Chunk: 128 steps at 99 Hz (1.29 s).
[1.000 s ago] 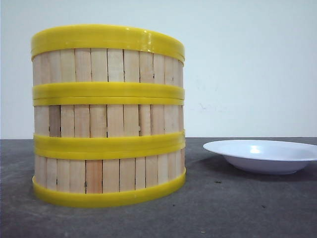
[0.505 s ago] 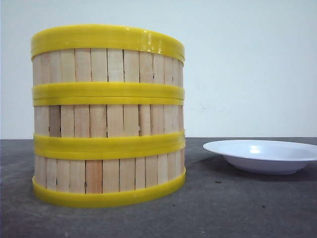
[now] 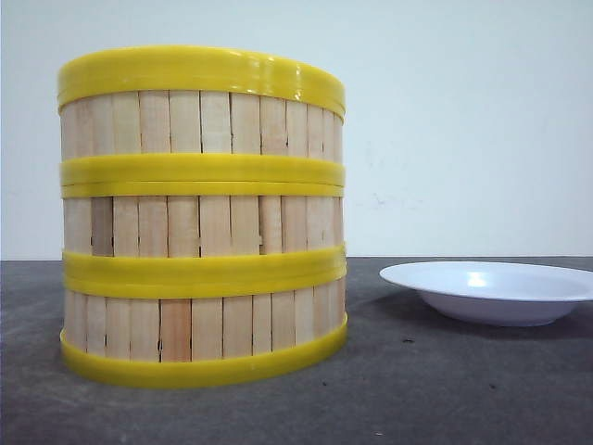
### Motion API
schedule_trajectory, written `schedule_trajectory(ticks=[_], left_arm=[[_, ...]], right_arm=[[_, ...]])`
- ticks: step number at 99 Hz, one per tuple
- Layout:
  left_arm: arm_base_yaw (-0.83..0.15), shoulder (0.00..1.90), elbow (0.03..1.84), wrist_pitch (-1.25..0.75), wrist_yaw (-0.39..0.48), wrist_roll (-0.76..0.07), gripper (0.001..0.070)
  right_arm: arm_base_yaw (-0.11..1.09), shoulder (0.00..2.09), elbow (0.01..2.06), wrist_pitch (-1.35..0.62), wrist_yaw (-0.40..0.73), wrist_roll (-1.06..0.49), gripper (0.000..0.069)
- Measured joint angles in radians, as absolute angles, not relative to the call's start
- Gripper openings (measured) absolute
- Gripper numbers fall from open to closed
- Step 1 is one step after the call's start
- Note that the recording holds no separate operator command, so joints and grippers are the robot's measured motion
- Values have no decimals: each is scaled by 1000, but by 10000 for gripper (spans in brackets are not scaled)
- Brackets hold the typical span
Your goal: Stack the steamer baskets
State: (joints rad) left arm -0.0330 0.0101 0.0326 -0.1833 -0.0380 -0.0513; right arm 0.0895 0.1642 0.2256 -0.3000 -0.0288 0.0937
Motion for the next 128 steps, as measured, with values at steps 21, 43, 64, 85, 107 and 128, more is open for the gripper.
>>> schedule_trajectory(ticks=[21,43,64,85,107,128], left_arm=[[-33,10,33,-184,-38,-48,15],[-33,10,33,-183,-37,-47,15],[-33,11,33,-184,-38,-46,15],[-33,11,33,-184,-38,-46,15],[-33,11,33,-184,-38,-46,15],[-33,11,33,-184,-38,-46,15]], right_arm=[[61,1,115,-266,-35,93,16],[44,7,22,-177,-99,94,16],[44,6,18,-171,-104,93,16],[44,6,18,-169,-105,93,16],[44,6,18,-169,-105,93,16],[44,6,18,-169,-105,93,16]])
